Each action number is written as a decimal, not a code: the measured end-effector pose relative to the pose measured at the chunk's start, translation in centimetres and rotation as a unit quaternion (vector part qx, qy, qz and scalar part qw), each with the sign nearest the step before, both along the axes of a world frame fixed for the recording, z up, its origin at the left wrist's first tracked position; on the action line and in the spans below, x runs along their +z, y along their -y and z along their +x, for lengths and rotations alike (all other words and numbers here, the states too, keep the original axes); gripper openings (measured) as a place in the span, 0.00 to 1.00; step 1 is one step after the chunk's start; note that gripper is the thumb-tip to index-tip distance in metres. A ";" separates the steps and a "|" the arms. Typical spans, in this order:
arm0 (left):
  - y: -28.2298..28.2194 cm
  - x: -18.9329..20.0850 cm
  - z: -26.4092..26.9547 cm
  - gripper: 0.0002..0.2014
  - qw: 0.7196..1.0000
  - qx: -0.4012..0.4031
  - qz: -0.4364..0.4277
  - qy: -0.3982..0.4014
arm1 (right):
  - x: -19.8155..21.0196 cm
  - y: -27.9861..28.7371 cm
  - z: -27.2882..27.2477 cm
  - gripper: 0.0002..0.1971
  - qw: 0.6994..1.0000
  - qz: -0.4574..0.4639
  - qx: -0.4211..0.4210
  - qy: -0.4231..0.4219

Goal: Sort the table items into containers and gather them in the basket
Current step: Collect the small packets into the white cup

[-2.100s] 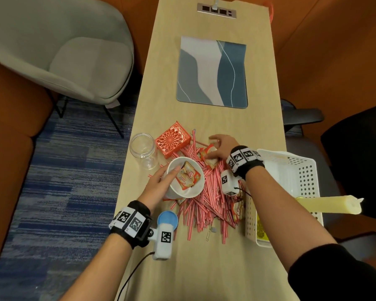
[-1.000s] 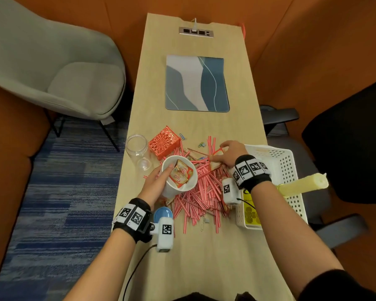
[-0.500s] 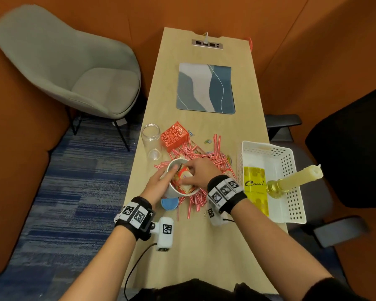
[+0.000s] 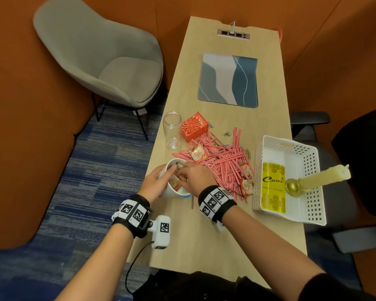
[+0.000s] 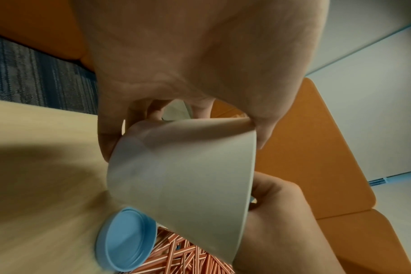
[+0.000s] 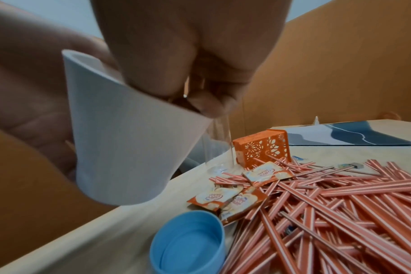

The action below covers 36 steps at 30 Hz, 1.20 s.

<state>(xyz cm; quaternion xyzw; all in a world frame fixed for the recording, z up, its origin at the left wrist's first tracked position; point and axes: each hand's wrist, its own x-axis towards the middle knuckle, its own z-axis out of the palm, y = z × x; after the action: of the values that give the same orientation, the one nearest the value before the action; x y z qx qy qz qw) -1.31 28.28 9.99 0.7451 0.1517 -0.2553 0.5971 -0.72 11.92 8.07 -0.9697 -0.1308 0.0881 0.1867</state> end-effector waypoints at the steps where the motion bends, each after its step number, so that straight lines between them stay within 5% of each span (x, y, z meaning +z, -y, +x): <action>1: 0.0 -0.3 0.0 0.28 1.000 0.000 0.007 0.001 | 0.0 -0.4 0.2 0.10 1.000 -0.023 0.002 -0.002; 5: -0.4 -1.2 0.3 0.33 1.000 -0.014 0.019 0.009 | 0.1 -1.5 1.5 0.08 0.993 -0.091 0.033 -0.061; 8: -1.1 -1.1 0.7 0.25 1.000 0.004 -0.004 -0.014 | 1.5 0.5 3.1 0.06 0.968 0.136 0.008 -0.212; 11: -1.9 -1.5 1.4 0.13 0.997 0.048 -0.024 -0.046 | 1.4 3.4 5.6 0.07 0.927 0.279 -0.156 -0.197; 14: -2.2 -2.0 2.2 0.14 0.995 0.076 -0.042 -0.050 | -1.8 5.5 8.2 0.11 0.941 0.160 -0.290 -0.065; 19: -2.9 -2.9 2.9 0.16 0.994 0.087 -0.027 -0.053 | -5.3 5.6 9.8 0.32 0.969 -0.065 -0.214 -0.101; 22: -3.3 -2.9 3.3 0.10 0.995 0.082 -0.024 -0.053 | -5.8 5.6 10.1 0.30 0.968 -0.059 -0.217 -0.113; 25: -3.7 -2.7 3.6 0.09 0.995 0.082 -0.031 -0.050 | -5.6 6.1 10.5 0.09 0.961 -0.010 -0.235 -0.148; 28: -4.2 -2.8 3.7 0.10 0.993 0.095 -0.032 -0.055 | -4.8 6.8 10.7 0.19 0.956 0.061 -0.256 -0.133; 32: -5.1 -3.4 3.7 0.10 0.991 0.115 -0.027 -0.063 | -3.4 5.5 10.0 0.16 0.945 0.172 -0.224 -0.168; 36: -5.3 -3.5 3.7 0.09 0.990 0.126 -0.018 -0.057 | -4.6 1.8 8.7 0.19 0.947 0.105 -0.141 -0.269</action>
<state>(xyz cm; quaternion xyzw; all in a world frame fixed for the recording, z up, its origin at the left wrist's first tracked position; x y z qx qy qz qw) 2.41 33.58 6.51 0.6930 0.2739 -0.2228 0.6285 7.97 10.14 3.45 -0.8932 0.0544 0.3045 0.3264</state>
